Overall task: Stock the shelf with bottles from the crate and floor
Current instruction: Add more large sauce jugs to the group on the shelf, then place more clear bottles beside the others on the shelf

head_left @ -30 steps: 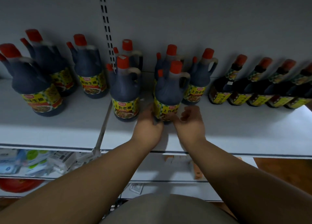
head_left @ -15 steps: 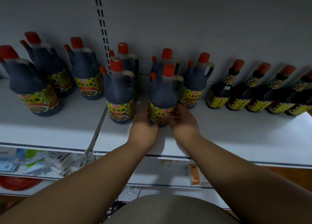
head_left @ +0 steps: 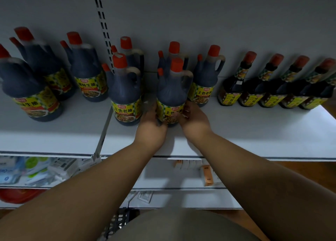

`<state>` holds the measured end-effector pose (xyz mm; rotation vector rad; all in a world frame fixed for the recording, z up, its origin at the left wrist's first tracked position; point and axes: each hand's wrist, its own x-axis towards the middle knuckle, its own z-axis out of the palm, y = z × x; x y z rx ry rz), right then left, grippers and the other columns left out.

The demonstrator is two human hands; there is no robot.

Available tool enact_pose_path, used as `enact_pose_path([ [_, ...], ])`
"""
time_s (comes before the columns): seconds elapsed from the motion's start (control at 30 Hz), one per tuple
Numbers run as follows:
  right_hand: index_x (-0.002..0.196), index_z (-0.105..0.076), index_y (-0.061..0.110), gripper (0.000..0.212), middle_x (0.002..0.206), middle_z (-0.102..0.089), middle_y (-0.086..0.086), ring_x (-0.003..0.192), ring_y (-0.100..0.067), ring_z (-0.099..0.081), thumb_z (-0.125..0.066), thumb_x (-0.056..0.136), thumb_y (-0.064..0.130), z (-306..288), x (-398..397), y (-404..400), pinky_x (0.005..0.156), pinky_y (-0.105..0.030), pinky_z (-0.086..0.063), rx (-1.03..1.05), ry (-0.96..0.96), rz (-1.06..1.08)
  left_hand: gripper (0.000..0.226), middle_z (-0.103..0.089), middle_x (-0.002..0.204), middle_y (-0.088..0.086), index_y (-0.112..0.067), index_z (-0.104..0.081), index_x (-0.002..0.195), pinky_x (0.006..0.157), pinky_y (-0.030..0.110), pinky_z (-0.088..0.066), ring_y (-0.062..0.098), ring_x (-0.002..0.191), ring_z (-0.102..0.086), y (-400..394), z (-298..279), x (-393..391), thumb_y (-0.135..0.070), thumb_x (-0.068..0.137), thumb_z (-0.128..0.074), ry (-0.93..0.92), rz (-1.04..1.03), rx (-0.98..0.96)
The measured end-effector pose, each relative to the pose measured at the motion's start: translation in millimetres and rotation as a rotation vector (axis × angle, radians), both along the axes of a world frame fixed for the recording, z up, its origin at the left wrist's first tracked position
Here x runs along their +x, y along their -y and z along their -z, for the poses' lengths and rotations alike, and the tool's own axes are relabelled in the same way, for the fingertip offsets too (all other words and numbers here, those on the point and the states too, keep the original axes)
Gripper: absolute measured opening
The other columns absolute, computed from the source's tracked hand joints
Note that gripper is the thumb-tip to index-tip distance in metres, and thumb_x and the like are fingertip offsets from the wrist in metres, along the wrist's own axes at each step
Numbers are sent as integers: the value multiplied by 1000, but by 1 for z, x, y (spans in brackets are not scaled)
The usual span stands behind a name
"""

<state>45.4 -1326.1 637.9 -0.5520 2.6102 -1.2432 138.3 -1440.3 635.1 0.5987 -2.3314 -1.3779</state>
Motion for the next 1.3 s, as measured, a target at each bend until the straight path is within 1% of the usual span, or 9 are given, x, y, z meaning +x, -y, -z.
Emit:
enact_pose_path([
  [0.17,139,-47,13,54,132,-59,-8,117,-28,-58,-63,92,34,-5,13,-6,91,-33,-47,41,-54,37,55,-56,125,0,-21,-44,138,91,32,-47,19,111,-55,-10,3,15,-11,87,-59,19,-38,10],
  [0.27,121,-54,9,37,114,-64,-12,100,-30,-61,-63,92,29,-7,32,-18,77,-33,-46,13,-119,33,58,-52,131,-1,-18,-39,144,94,27,-40,14,117,-51,-23,3,34,-9,90,-58,47,-73,-5],
  [0.37,112,-54,13,29,107,-63,-8,95,-26,-61,-62,92,32,-9,52,-28,77,-32,-47,-1,-153,-59,55,-53,137,-2,-21,-40,143,95,26,-40,14,121,-52,-39,0,59,-15,92,-58,36,-140,-83],
  [0.5,123,-53,19,35,115,-60,-1,101,-17,-59,-60,93,34,-5,84,-45,86,-35,-50,-58,-163,-237,48,-55,133,-3,-20,-45,139,96,26,-44,10,116,-53,-70,-2,102,-15,93,-57,23,-291,-107],
  [0.6,122,-53,19,34,117,-59,1,103,-14,-58,-61,93,35,-4,117,-54,82,-27,-43,-56,-196,-332,45,-57,129,-3,-20,-49,136,97,26,-45,8,113,-55,-88,0,145,-15,91,-57,70,-346,-151],
  [0.77,122,-54,18,34,116,-58,0,104,-15,-55,-63,92,32,-16,196,-46,87,-29,-45,-96,-244,-533,41,-57,122,-9,-23,-51,134,91,23,-43,6,107,-54,-100,-7,240,-20,93,-58,123,-444,-244],
  [0.97,122,-55,17,34,119,-56,-2,105,-16,-55,-62,93,33,-24,314,-11,88,-33,-47,-86,-304,-714,42,-57,121,-9,-24,-52,134,94,27,-46,6,107,-54,-77,0,368,-20,93,-59,119,-560,-255],
  [1.13,123,-56,17,37,120,-57,-2,109,-19,-56,-63,91,35,2,450,33,93,-35,-48,-23,-281,-859,41,-58,119,-10,-26,-52,133,90,28,-49,6,107,-55,-45,17,523,-22,92,-60,268,-690,-277],
  [1.3,126,-52,21,38,119,-55,0,101,-16,-56,-62,92,35,13,552,74,84,-32,-49,37,-246,-1005,41,-58,121,-13,-30,-51,133,89,27,-50,4,107,-55,-22,21,637,-24,93,-59,388,-821,-249],
])
